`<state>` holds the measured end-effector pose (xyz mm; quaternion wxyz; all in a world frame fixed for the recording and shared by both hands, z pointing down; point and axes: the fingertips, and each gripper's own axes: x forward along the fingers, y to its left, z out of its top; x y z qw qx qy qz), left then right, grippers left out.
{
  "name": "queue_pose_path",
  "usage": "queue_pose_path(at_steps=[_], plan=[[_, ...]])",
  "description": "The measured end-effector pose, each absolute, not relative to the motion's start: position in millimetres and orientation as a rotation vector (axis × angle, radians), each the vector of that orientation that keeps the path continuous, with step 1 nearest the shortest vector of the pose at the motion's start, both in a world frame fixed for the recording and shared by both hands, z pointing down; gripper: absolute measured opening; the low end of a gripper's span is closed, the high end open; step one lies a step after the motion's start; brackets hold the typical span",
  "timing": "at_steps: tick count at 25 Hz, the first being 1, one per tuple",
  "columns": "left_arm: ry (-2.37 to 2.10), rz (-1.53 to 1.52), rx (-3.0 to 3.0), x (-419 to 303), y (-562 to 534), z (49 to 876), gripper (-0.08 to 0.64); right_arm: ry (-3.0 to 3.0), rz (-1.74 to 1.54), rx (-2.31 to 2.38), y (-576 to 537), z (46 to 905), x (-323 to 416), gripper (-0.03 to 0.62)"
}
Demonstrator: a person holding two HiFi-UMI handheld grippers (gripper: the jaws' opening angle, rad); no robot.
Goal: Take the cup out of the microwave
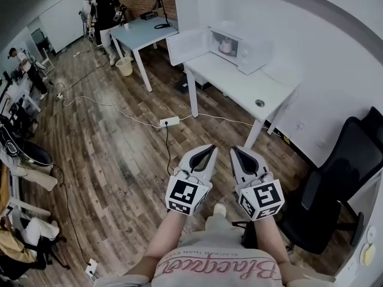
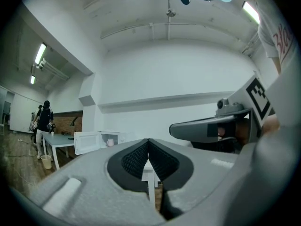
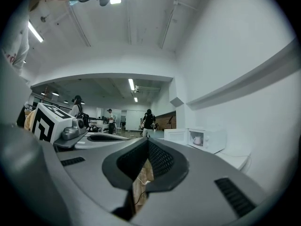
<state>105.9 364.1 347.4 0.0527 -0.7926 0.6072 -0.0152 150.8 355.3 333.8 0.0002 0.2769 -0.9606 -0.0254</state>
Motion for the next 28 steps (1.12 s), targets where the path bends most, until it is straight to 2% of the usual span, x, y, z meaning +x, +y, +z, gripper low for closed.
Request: queue_pose_path(at_steps=[28], plan=[[1.940,-0.075,-2.335,93,193,339,0.005,-3.045,-0.070,0.720,182,330,134,0.011]])
